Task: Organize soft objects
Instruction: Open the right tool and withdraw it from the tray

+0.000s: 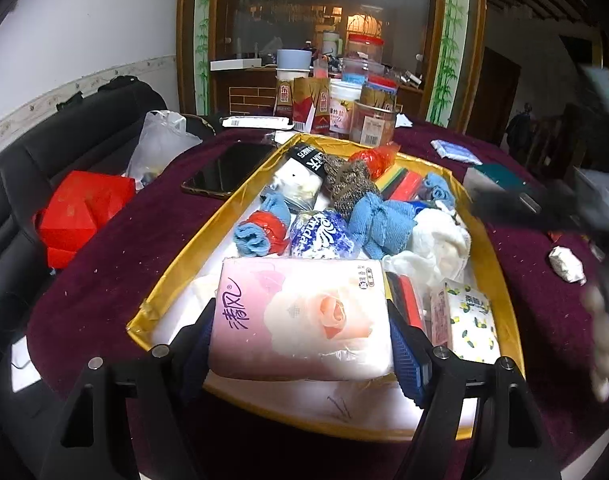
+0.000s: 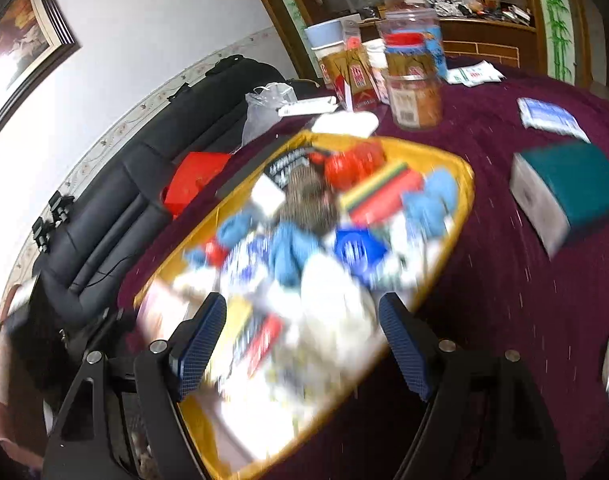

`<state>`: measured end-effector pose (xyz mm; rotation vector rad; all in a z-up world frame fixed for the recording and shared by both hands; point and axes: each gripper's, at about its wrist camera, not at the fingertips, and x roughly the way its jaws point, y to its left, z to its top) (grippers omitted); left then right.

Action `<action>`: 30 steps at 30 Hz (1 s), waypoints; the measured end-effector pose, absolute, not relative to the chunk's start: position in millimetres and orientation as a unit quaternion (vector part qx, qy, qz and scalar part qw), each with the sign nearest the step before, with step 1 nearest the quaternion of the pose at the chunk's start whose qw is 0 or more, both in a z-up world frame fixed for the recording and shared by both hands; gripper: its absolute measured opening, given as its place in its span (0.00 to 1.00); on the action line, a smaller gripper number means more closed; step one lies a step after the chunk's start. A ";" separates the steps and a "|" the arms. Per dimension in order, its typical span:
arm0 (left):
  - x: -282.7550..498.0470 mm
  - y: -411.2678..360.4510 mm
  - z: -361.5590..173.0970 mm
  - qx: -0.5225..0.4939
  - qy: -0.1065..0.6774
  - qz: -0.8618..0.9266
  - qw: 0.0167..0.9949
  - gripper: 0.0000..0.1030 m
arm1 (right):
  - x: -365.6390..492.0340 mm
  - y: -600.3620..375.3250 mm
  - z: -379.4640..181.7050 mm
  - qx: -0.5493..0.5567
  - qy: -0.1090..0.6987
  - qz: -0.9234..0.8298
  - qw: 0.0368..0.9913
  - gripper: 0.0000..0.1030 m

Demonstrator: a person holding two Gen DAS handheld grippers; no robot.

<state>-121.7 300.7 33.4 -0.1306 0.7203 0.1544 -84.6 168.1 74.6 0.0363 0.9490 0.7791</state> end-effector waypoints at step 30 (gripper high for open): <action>-111.8 285.2 17.9 -0.025 0.355 0.126 0.926 0.81 | -175.8 135.2 47.9 -0.077 0.393 0.326 0.856 0.76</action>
